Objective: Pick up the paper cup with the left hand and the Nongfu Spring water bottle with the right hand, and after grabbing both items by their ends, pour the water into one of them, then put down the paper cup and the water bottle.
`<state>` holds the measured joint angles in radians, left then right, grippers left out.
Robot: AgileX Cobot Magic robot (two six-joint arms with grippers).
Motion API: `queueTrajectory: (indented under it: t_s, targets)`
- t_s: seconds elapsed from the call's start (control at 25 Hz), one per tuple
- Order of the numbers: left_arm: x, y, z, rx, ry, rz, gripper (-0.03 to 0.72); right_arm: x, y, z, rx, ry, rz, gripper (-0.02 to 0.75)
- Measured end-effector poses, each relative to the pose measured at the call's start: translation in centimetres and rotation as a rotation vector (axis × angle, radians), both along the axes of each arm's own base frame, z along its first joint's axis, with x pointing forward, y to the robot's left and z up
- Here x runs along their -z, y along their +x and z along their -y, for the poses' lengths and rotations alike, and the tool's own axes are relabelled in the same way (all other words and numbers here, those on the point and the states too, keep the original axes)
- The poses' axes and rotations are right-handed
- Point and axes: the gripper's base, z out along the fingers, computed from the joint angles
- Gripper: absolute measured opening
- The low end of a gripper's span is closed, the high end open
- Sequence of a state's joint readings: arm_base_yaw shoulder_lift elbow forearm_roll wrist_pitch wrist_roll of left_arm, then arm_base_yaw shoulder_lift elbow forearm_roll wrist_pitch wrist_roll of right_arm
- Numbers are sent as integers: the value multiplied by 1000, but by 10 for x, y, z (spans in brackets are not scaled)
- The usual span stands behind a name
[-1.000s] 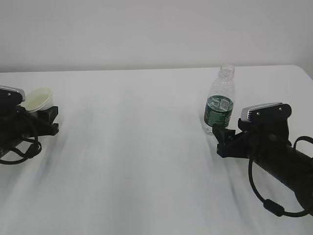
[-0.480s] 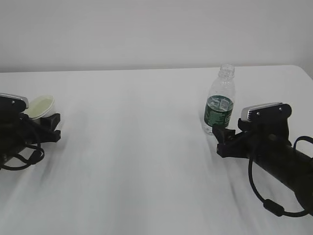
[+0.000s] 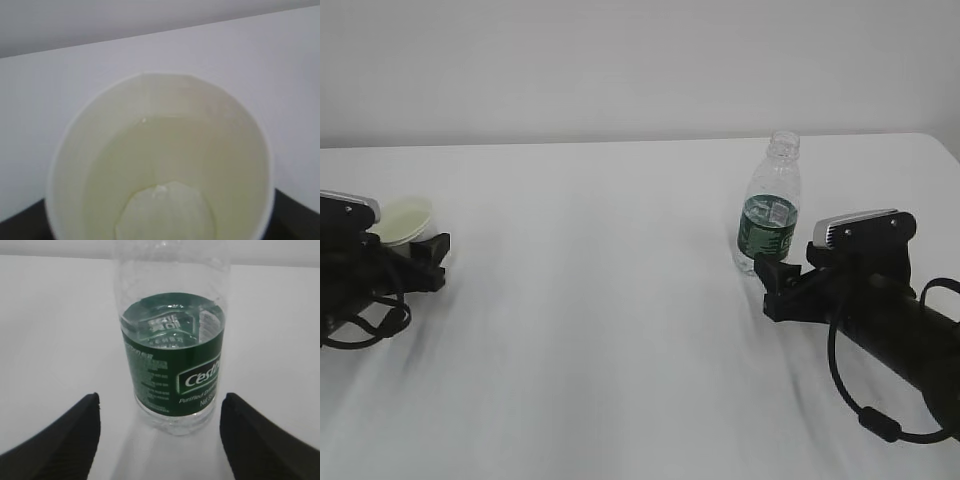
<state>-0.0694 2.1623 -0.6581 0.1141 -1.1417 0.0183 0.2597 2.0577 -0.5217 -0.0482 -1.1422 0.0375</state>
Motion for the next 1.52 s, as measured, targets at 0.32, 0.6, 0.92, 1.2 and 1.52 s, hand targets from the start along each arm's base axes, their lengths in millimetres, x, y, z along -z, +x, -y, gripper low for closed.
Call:
queueTrajectory:
  t_s: [0.32, 0.6, 0.92, 1.2, 1.52]
  targets:
    - [0, -1, 1, 9, 1, 0, 634, 0, 0, 0, 2, 6, -2, 566]
    - [2, -12, 0, 9, 3, -32, 635, 0, 0, 0, 2, 6, -2, 566]
    - [-7, -30, -2, -4, 2, -47, 630, 0, 0, 0, 2, 7, -2, 566]
    - [-16, -45, -4, -13, 2, -53, 621, 0, 0, 0, 3, 8, -3, 566]
    - [-13, -56, -6, -24, 3, -85, 610, -13, 1, 0, 2, 14, 35, 566]
